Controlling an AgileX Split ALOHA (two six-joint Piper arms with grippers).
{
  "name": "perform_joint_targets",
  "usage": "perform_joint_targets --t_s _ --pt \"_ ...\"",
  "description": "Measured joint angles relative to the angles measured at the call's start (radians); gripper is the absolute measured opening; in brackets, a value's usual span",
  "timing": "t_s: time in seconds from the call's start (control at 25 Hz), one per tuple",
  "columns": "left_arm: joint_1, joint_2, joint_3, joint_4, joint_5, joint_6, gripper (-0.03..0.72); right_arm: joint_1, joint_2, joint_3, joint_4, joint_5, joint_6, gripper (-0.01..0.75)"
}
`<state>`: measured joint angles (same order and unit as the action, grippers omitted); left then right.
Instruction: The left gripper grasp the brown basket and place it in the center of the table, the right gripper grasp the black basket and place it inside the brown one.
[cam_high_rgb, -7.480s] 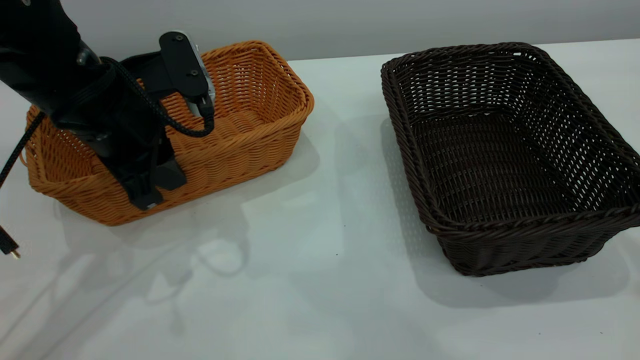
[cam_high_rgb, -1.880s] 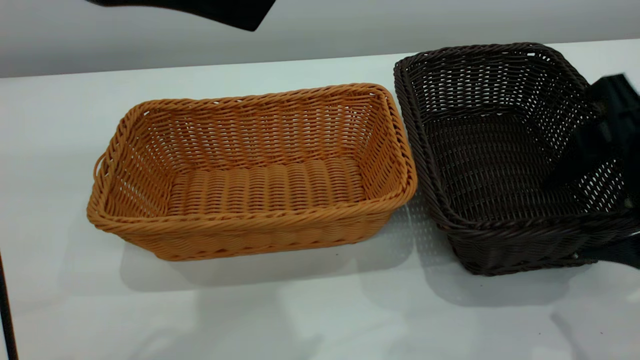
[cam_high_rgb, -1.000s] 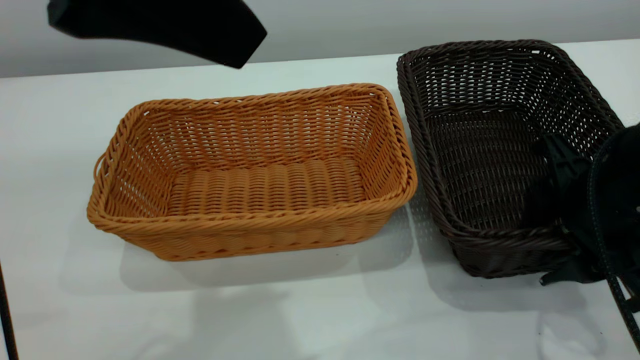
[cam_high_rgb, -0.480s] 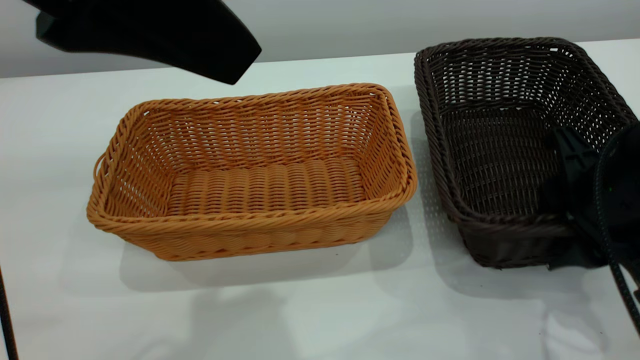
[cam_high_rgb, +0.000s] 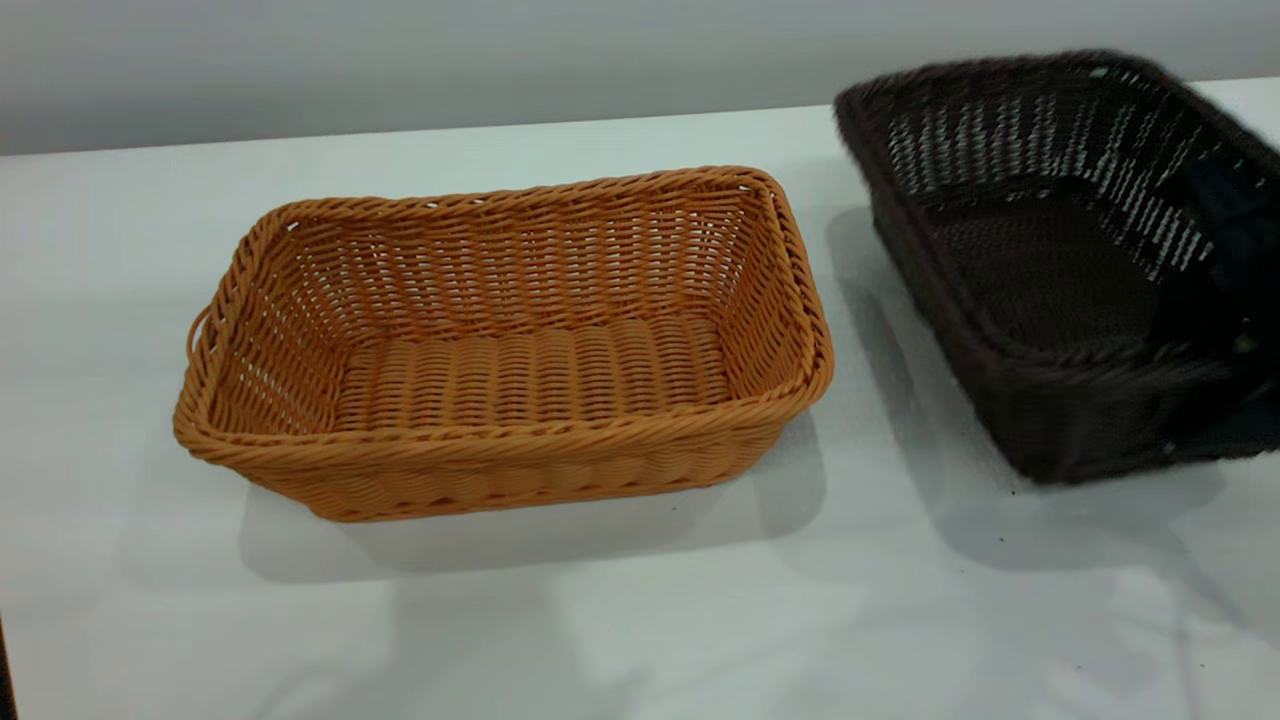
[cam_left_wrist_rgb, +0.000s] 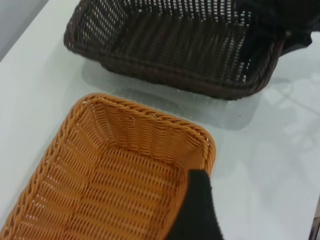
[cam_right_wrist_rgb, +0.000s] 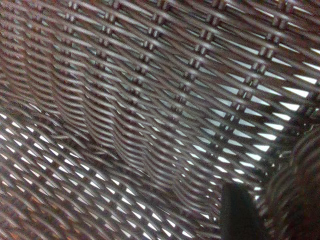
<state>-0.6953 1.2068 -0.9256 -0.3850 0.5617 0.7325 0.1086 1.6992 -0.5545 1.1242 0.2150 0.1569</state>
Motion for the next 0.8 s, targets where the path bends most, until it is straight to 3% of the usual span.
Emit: perform_joint_targets --t_s 0.2,0.4,0.6,0.8 --pt "0.0 0.003 0.0 0.0 0.002 0.001 0.532 -0.07 -0.061 -0.017 -0.161 0.091 -0.007 0.284" --pt "0.0 0.003 0.0 0.0 0.002 0.001 0.532 -0.07 -0.069 -0.088 -0.372 0.224 0.018 0.284" --pt "0.0 -0.006 0.0 -0.002 0.007 0.0 0.532 -0.07 -0.069 -0.179 -0.483 0.253 0.035 0.284" --pt "0.0 -0.047 0.0 -0.013 -0.054 0.0 0.532 -0.07 -0.069 -0.292 -0.622 0.368 0.064 0.284"
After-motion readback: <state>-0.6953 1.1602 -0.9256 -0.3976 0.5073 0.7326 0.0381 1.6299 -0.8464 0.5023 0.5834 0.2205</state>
